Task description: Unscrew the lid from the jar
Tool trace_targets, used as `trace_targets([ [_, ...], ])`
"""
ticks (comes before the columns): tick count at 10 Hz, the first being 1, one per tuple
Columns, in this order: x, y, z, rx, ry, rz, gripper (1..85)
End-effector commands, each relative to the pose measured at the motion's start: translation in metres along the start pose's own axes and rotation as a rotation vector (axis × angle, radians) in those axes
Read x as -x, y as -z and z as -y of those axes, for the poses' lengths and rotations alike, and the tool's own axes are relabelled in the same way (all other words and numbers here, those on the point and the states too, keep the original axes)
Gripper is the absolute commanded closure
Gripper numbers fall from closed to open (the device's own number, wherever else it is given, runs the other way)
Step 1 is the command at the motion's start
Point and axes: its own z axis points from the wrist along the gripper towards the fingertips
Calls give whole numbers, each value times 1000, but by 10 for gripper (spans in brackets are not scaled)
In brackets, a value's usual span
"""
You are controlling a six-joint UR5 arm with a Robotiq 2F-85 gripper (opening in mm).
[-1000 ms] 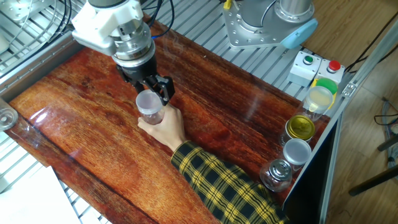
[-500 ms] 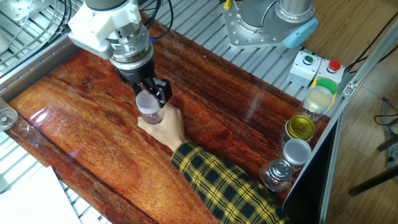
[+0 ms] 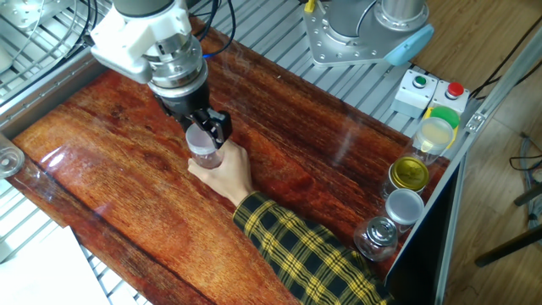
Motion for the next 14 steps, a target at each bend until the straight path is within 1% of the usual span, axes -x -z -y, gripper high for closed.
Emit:
trace_targets([
  [1,4,3,-2,5,4,13,310],
  [2,4,3,-1,2,10,14,360],
  [3,5,4,1,-11,28,17,400],
  [4,6,4,1,-15,54,21,430],
  [5,12,5,6,-40,126,41,443],
  [6,14,6,9,-60,208,51,450],
  [7,18,6,4,-63,305,64,473],
  [8,24,7,10,-102,442,75,490],
  [9,25,6,5,-99,549,80,490],
  [10,26,6,1,-95,653,82,490],
  [12,29,8,6,-129,854,83,490],
  [13,28,10,8,-145,937,78,487],
  [14,29,12,13,-170,1042,68,480],
])
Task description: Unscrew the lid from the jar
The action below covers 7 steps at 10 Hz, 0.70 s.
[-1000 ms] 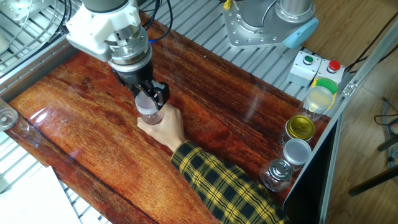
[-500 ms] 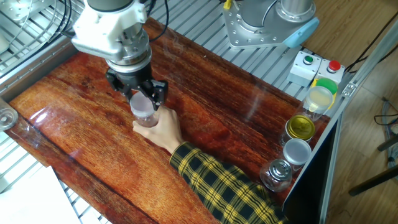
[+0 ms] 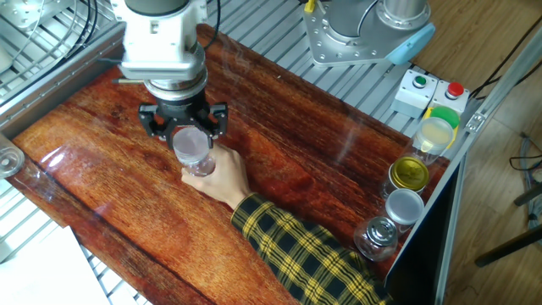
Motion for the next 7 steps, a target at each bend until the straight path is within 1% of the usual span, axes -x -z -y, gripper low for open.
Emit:
trace_targets([
  [1,-3,6,12,-60,375,-18,480],
  [2,-7,10,14,-76,446,-38,480],
  [3,-12,17,11,-83,478,-51,477],
  [5,-22,27,-2,-66,421,-54,493],
  [7,-32,30,-2,-52,378,-61,493],
])
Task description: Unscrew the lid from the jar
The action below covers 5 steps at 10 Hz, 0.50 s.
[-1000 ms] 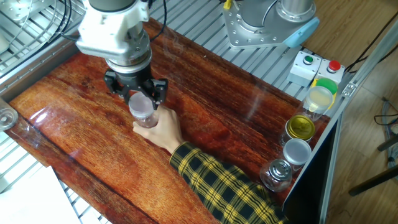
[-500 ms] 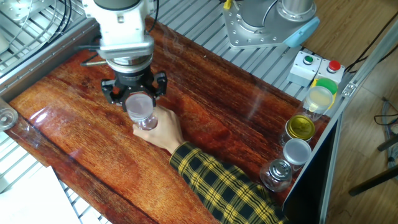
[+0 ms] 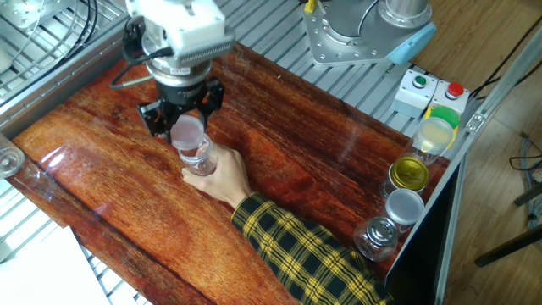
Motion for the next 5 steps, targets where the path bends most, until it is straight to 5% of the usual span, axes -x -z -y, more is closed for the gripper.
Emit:
trace_targets([
  [1,-15,10,-11,19,-47,-4,493],
  [4,-45,8,-32,54,-366,-46,507],
  [5,-48,3,-39,63,-465,-30,517],
])
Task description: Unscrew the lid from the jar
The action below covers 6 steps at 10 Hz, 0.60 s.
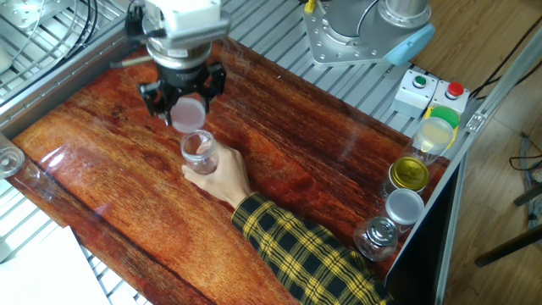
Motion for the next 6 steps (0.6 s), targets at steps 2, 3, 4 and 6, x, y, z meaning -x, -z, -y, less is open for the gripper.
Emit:
trace_targets([
  [2,-32,-16,-18,28,-440,17,553],
  [3,-34,-20,-23,44,-556,28,600],
  [4,-38,-22,-30,65,-617,14,603],
  [6,-32,-29,-46,127,-693,40,587],
])
